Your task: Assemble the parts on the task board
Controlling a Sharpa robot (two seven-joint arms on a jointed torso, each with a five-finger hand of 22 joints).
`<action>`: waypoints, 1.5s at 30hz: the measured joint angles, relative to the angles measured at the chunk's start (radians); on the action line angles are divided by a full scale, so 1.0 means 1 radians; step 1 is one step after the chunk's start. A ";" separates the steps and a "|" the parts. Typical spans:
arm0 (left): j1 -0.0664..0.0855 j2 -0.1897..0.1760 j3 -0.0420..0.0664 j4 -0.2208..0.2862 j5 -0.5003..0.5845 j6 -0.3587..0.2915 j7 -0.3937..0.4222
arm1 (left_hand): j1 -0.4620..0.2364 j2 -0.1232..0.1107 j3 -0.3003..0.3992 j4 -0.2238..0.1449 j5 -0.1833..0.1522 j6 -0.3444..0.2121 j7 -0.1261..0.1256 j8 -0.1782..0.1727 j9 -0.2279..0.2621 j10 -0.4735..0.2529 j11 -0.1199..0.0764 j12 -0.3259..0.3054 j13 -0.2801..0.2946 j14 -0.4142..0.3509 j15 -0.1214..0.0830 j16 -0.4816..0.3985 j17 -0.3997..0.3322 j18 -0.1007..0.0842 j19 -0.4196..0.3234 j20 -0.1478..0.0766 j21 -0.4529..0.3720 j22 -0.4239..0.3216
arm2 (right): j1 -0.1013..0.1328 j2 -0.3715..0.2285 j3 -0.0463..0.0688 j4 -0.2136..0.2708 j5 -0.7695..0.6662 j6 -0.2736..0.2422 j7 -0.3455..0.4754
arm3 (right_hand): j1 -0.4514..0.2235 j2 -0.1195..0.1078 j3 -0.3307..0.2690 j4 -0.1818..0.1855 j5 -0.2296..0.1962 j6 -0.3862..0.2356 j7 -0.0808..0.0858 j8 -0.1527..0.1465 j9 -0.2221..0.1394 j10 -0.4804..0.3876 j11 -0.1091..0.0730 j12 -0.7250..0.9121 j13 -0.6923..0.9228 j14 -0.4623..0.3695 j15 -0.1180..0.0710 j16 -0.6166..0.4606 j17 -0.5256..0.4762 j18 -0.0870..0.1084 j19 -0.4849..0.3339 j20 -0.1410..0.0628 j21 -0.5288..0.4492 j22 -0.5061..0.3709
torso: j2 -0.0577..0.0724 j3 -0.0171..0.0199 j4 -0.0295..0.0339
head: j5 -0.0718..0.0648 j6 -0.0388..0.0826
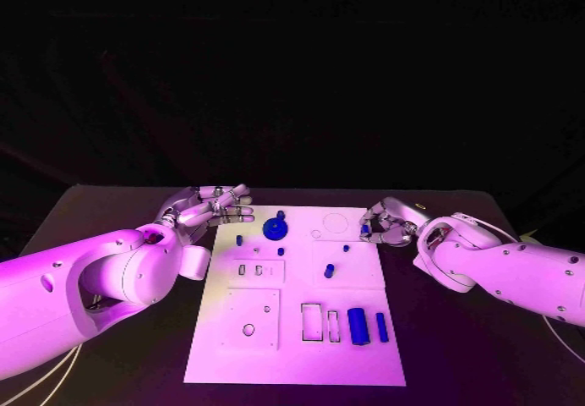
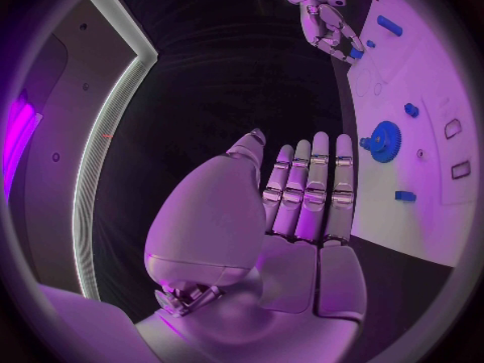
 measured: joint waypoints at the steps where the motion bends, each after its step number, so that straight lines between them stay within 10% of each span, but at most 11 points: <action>1: 0.000 0.000 0.000 0.000 0.000 0.000 0.000 | 0.000 0.000 0.000 0.000 0.000 0.000 0.000 0.000 0.000 0.000 0.000 0.000 0.000 0.000 0.000 0.000 0.000 0.000 0.000 0.000 0.000 0.000 | 0.000 0.000 0.000 0.000 0.000 0.000 0.000 | 0.000 0.000 0.000 0.000 0.000 0.007 0.000 0.000 0.001 0.002 -0.002 0.000 0.000 0.000 0.000 0.000 0.000 0.000 0.000 0.000 0.000 0.000 | 0.000 0.0000 0.0000 | 0.000 0.000; 14: 0.000 -0.001 0.000 0.000 0.000 0.001 -0.003 | 0.004 0.004 0.003 -0.003 0.000 0.000 0.000 0.000 0.000 0.000 0.000 -0.004 0.000 0.000 0.000 0.000 0.001 0.000 -0.004 0.004 0.000 0.001 | 0.000 -0.001 0.001 -0.001 -0.002 0.000 -0.001 | 0.012 0.023 0.025 -0.019 -0.031 0.097 -0.037 0.042 0.017 0.013 -0.026 0.004 0.001 -0.005 -0.016 0.000 0.000 0.000 0.003 -0.008 0.004 0.001 | 0.000 0.0008 -0.0002 | -0.001 -0.002; 30: 0.000 -0.002 0.000 -0.001 0.000 0.002 -0.005 | 0.008 0.008 0.003 -0.003 0.000 0.000 0.000 0.000 0.000 0.000 0.000 -0.004 0.000 0.000 0.000 0.000 0.001 0.000 -0.004 0.004 0.000 0.001 | 0.000 -0.003 0.001 0.006 -0.002 -0.013 -0.002 | 0.021 0.035 0.048 -0.024 -0.043 0.103 -0.042 0.054 0.023 0.016 -0.037 0.008 0.002 -0.002 -0.027 0.000 0.000 0.000 0.002 -0.016 0.022 0.001 | 0.000 0.0013 -0.0004 | -0.002 -0.003; 45: 0.000 0.005 0.000 -0.012 0.000 0.002 -0.006 | 0.020 0.012 0.010 -0.010 0.000 0.000 0.000 0.000 0.000 0.000 0.000 -0.004 0.000 0.000 0.000 0.000 0.003 0.000 -0.004 0.004 0.004 0.002 | 0.044 -0.010 0.012 0.172 -0.030 -0.054 -0.045 | 0.009 0.046 0.055 -0.019 -0.011 0.106 -0.039 0.059 0.023 0.016 -0.047 0.010 0.003 -0.004 -0.036 0.000 0.000 0.000 0.004 -0.025 0.038 0.000 | -0.010 -0.0023 -0.0004 | 0.007 -0.015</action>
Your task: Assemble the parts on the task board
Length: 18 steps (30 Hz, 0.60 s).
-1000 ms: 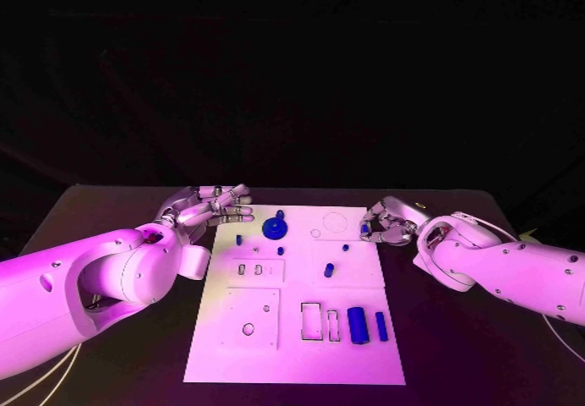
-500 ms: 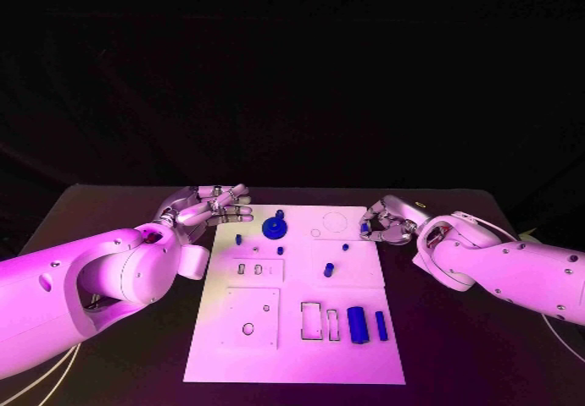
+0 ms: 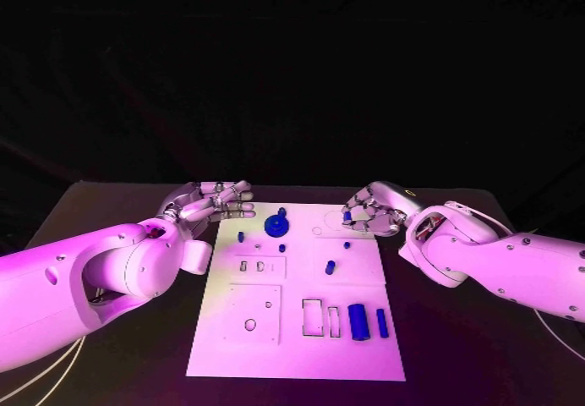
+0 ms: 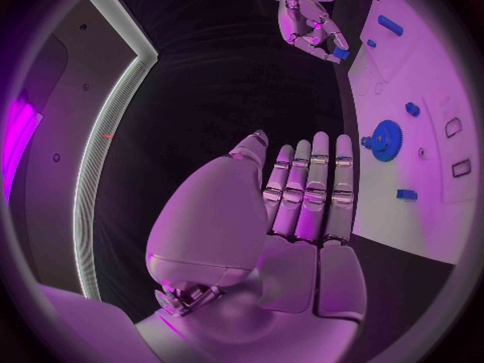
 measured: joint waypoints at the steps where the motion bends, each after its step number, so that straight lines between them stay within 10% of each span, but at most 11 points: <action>1: 0.000 0.002 0.000 -0.002 0.000 0.000 0.000 | 0.000 0.000 0.000 0.000 0.000 0.000 0.000 0.000 0.000 0.000 0.000 0.000 0.000 0.000 0.000 0.000 0.000 0.000 0.000 0.000 0.000 0.001 | 0.002 0.006 0.000 0.016 -0.006 -0.002 -0.008 | 0.000 0.000 0.000 0.000 0.000 0.000 0.000 0.000 0.000 0.000 0.000 0.000 0.000 0.000 0.000 0.000 0.000 0.000 0.000 0.000 0.000 0.000 | -0.001 0.0000 0.0001 | 0.002 0.000; 18: 0.000 0.029 -0.001 -0.034 0.000 0.002 0.000 | 0.004 0.004 0.003 -0.003 0.000 0.000 0.000 0.000 0.000 0.000 0.000 0.000 0.000 0.000 0.000 0.000 0.000 0.000 0.000 0.000 0.004 0.000 | -0.029 0.233 -0.016 0.069 -0.118 0.034 -0.128 | 0.000 0.000 0.000 0.000 -0.001 0.000 0.000 0.000 0.000 0.000 0.000 0.008 -0.002 0.004 -0.004 0.000 0.000 0.000 0.000 -0.007 0.008 0.000 | -0.015 -0.0064 0.0069 | 0.051 -0.016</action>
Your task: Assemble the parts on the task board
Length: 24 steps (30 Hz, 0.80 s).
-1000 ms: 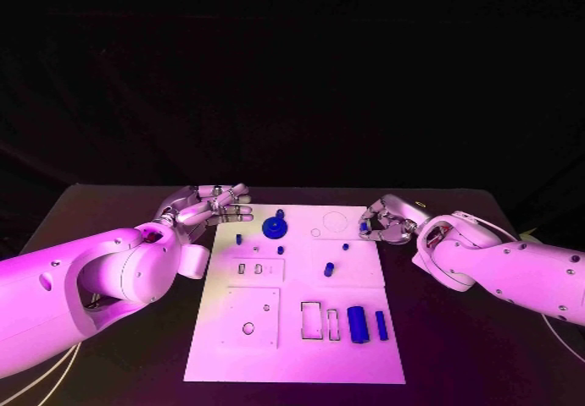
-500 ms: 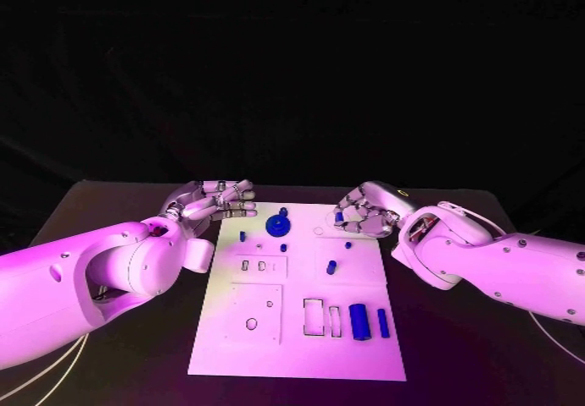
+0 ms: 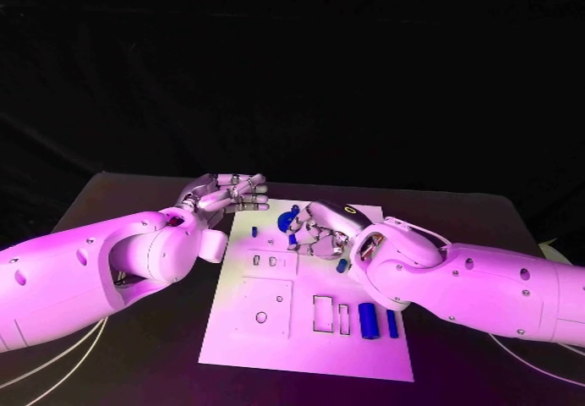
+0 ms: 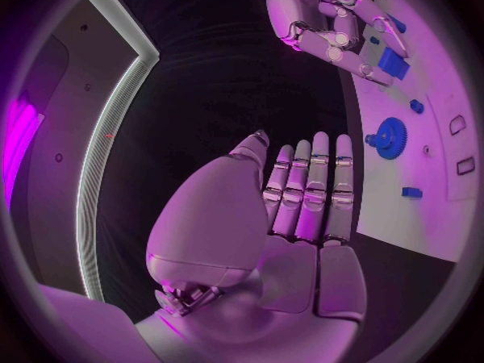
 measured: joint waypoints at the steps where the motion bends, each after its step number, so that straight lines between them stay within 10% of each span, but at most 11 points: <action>1: 0.000 0.001 0.000 0.000 0.000 0.000 0.000 | 0.000 0.000 0.000 0.000 0.000 0.000 0.000 0.000 0.000 0.000 0.000 0.000 0.000 0.000 0.000 0.000 0.000 0.000 0.000 0.000 0.000 0.000 | -0.003 0.010 -0.001 -0.005 -0.007 0.005 -0.007 | -0.003 -0.003 0.000 0.000 -0.002 0.000 0.000 0.000 0.000 0.000 0.000 0.000 0.000 0.000 0.000 0.000 0.000 0.000 0.000 0.000 0.000 0.000 | 0.000 0.0000 0.0000 | 0.002 -0.001; 24: 0.000 0.008 0.000 0.002 0.000 0.003 -0.004 | 0.000 0.000 0.003 -0.003 0.000 0.000 0.000 -0.004 0.000 0.000 0.000 -0.004 -0.001 0.000 0.000 -0.004 0.001 0.000 -0.004 -0.004 0.000 0.001 | -0.048 0.118 -0.012 -0.072 -0.118 0.075 -0.124 | -0.032 -0.011 0.003 0.003 0.007 -0.002 -0.002 0.012 0.001 0.000 0.000 0.000 0.000 -0.003 -0.003 0.000 0.001 0.000 0.000 0.000 0.000 0.000 | 0.002 0.0012 -0.0002 | 0.017 -0.015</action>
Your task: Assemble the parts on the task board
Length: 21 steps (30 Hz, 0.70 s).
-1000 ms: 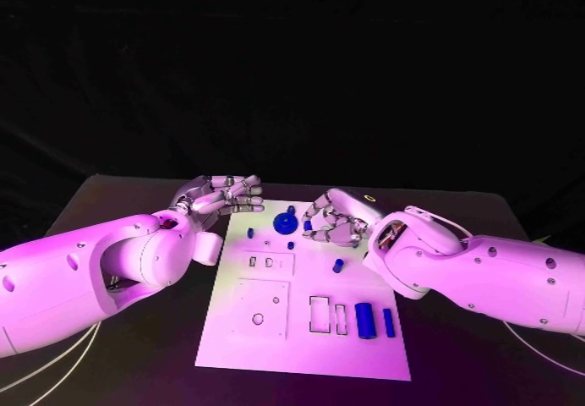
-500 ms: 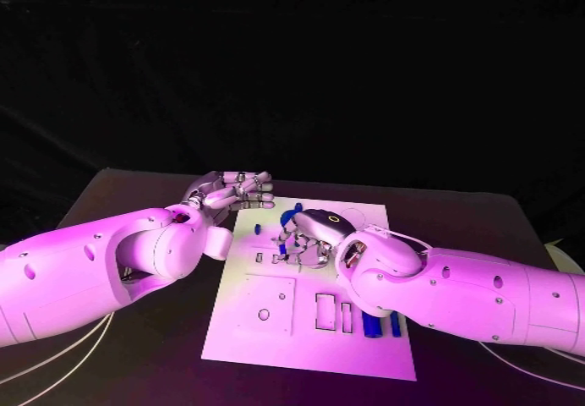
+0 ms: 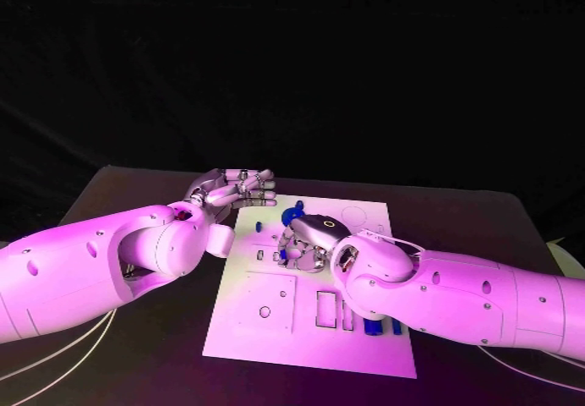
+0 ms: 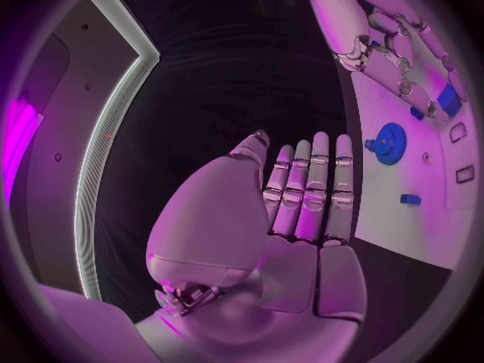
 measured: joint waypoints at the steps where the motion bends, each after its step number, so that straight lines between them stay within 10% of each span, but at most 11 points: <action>1: 0.000 0.000 0.000 0.000 0.000 0.000 0.000 | 0.000 0.000 0.000 0.000 0.000 0.000 0.000 0.000 0.000 0.000 0.000 0.000 0.000 0.000 0.000 0.000 0.000 0.000 0.000 0.000 0.000 0.000 | -0.001 0.002 0.000 -0.001 -0.002 0.001 -0.002 | -0.005 -0.005 -0.002 0.002 0.000 0.000 0.000 0.007 0.000 0.000 0.000 0.000 0.000 0.000 0.000 0.000 0.000 0.000 0.000 0.000 0.000 0.000 | 0.000 0.0000 0.0000 | 0.000 0.000; 21: 0.000 -0.001 0.000 0.012 0.000 0.003 -0.003 | 0.000 0.000 0.000 0.000 0.000 0.000 0.000 0.000 0.000 0.000 0.000 0.000 0.000 0.000 0.000 0.000 0.000 0.000 0.000 0.000 0.000 0.000 | -0.009 0.021 0.002 -0.037 -0.007 -0.001 -0.014 | -0.017 -0.017 -0.003 0.008 -0.005 0.000 0.000 0.010 0.026 0.000 0.000 0.000 0.000 0.000 0.000 0.000 0.000 0.000 0.000 0.000 -0.005 0.001 | 0.000 -0.0001 0.0012 | 0.004 -0.007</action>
